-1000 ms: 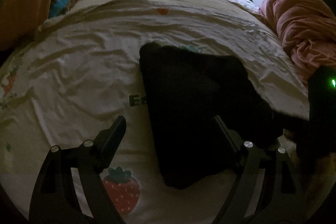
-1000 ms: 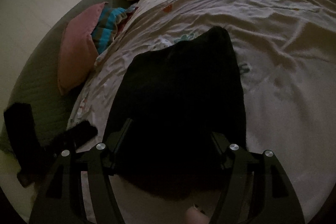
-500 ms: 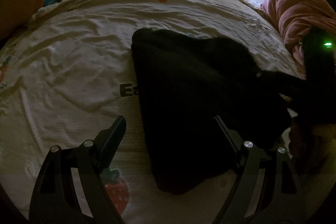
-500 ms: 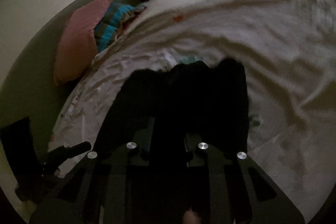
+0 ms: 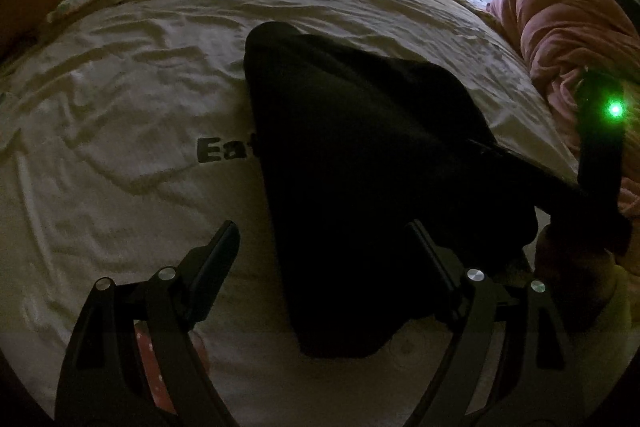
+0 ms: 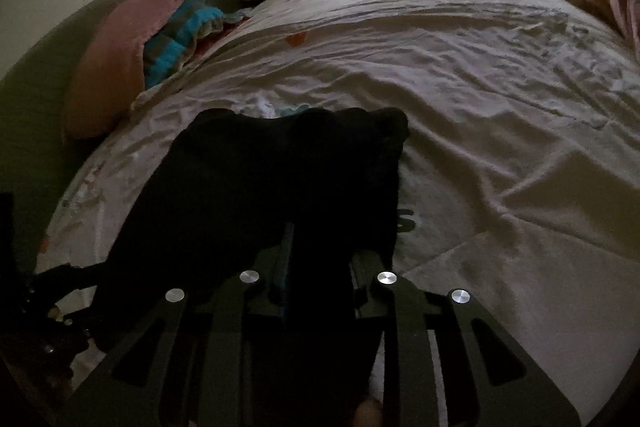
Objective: Fold small clothes
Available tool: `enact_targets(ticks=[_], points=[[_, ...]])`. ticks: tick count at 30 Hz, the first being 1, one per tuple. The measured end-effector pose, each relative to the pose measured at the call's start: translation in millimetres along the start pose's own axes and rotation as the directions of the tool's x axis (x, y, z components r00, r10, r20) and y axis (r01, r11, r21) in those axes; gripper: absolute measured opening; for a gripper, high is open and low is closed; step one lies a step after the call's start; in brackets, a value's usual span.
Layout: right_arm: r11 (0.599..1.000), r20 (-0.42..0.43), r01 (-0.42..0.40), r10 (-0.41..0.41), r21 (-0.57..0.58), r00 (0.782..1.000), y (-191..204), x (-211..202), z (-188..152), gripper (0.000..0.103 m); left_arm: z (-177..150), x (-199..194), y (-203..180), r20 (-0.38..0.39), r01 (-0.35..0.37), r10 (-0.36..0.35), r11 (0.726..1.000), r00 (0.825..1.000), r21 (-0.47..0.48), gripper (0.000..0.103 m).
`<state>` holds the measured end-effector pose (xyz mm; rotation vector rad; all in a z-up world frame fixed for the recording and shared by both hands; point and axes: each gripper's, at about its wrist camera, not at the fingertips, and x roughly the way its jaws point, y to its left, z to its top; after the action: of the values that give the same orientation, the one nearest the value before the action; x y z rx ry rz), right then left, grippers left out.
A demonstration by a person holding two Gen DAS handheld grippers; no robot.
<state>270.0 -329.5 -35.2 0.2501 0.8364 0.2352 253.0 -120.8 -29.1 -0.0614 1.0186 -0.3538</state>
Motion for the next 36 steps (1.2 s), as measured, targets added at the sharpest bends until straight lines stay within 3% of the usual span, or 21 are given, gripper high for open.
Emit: enact_targets(ticks=[5, 7, 12, 18, 20, 22, 25, 28, 36], points=[[0.996, 0.032, 0.087, -0.086, -0.018, 0.996, 9.6, -5.1, -6.5, 0.034, -4.6, -3.5, 1.0, 0.006, 0.002, -0.002, 1.000, 1.000, -0.001, 0.077], [0.993, 0.040, 0.119, -0.119, -0.004, 0.992, 7.0, -11.1, -11.3, 0.049, -6.3, -4.4, 0.6, 0.008, 0.002, -0.002, 1.000, 1.000, -0.002, 0.077], [0.984, 0.053, 0.178, -0.178, 0.015, 0.983, 4.7, -25.0, -18.9, 0.059, -11.6, -8.7, 2.7, 0.014, 0.003, -0.003, 1.000, 1.000, -0.016, 0.080], [0.959, 0.123, 0.283, -0.277, -0.031, 0.953, 18.5, -51.7, -28.7, 0.061, -12.3, -19.4, 6.0, 0.029, -0.005, 0.005, 1.000, 1.000, -0.006, 0.081], [0.954, 0.156, 0.298, -0.289, -0.031, 0.944, 20.7, -64.2, -32.4, 0.066, -13.5, -24.8, 6.9, 0.038, -0.007, 0.007, 1.000, 0.999, -0.004, 0.081], [0.956, 0.180, 0.292, -0.283, -0.024, 0.942, 24.6, -78.6, -36.0, 0.079, -15.8, -30.0, 8.1, 0.043, -0.007, 0.007, 1.000, 0.999, -0.001, 0.081], [0.959, 0.211, 0.283, -0.270, -0.032, 0.939, 32.3, -97.8, -41.9, 0.086, -19.3, -39.7, 8.4, 0.060, -0.008, 0.007, 1.000, 0.998, 0.008, 0.081], [0.957, 0.241, 0.287, -0.269, -0.044, 0.933, 42.1, -115.4, -48.4, 0.095, -23.1, -50.1, 10.3, 0.078, -0.002, 0.002, 1.000, 0.997, 0.006, 0.090], [0.949, 0.290, 0.311, -0.283, -0.056, 0.914, 71.1, -154.3, -70.6, 0.098, -42.9, -80.0, 16.7, 0.114, -0.006, 0.005, 1.000, 0.993, 0.014, 0.093]])
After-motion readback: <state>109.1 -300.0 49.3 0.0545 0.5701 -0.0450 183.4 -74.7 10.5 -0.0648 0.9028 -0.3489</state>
